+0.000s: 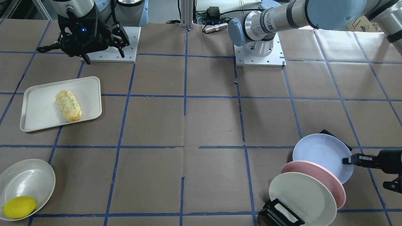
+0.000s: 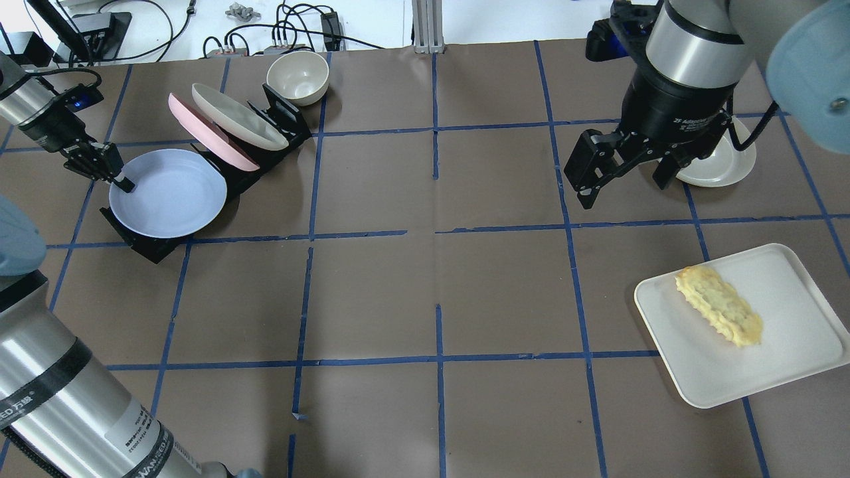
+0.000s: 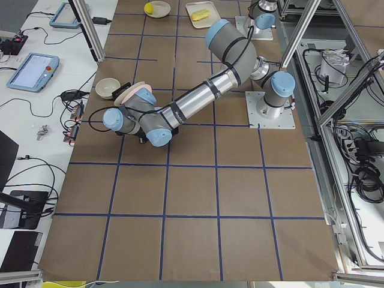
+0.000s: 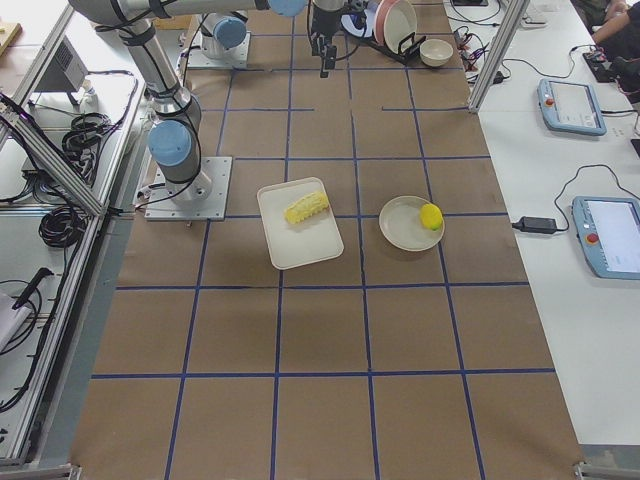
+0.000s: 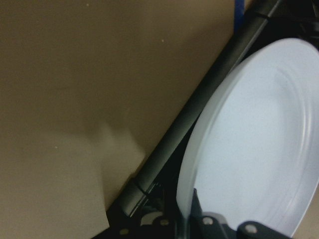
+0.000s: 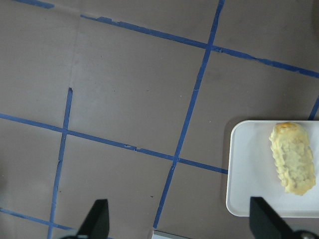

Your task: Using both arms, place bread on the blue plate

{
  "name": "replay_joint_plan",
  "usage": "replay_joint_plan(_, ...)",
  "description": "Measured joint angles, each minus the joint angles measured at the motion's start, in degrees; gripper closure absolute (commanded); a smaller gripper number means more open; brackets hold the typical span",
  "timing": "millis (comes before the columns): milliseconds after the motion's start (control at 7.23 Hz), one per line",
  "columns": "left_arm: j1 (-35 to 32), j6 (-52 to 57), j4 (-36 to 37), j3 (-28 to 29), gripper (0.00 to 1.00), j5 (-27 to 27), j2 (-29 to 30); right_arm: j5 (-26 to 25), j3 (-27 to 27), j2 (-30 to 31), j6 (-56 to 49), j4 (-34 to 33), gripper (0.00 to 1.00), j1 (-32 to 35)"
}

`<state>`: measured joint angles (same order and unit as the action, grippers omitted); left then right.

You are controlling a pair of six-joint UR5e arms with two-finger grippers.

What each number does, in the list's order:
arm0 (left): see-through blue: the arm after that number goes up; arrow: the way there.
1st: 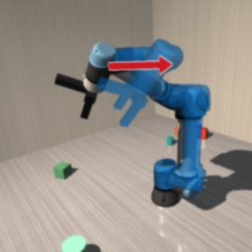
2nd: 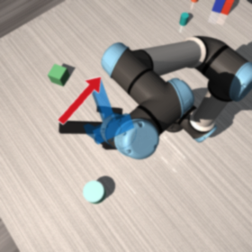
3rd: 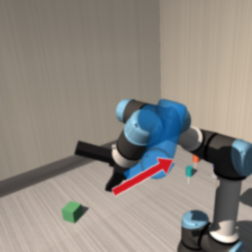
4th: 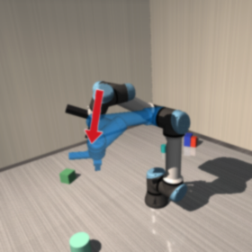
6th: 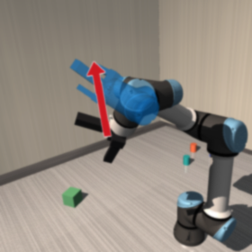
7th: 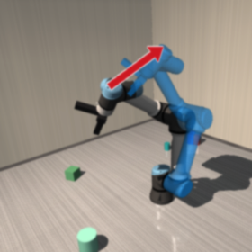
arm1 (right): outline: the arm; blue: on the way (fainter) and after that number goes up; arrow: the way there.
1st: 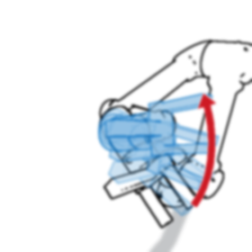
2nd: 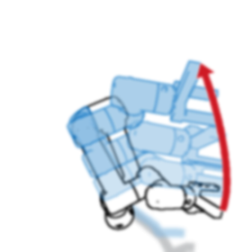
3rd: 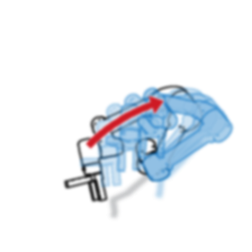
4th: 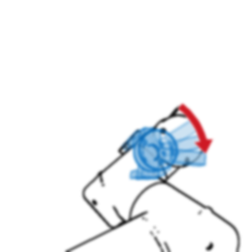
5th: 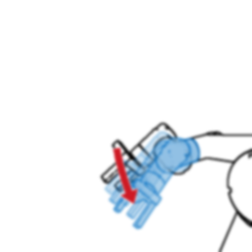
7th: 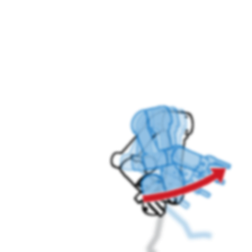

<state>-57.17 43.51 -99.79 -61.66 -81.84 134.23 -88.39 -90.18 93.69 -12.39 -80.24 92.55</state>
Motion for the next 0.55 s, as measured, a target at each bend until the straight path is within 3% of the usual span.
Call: replay_joint_plan(553, 0.14, 0.20, -5.16, -0.49, 0.97, -3.33, -6.40, -0.01, 0.00, 0.00, 0.00, 0.02, 0.00, 0.00)
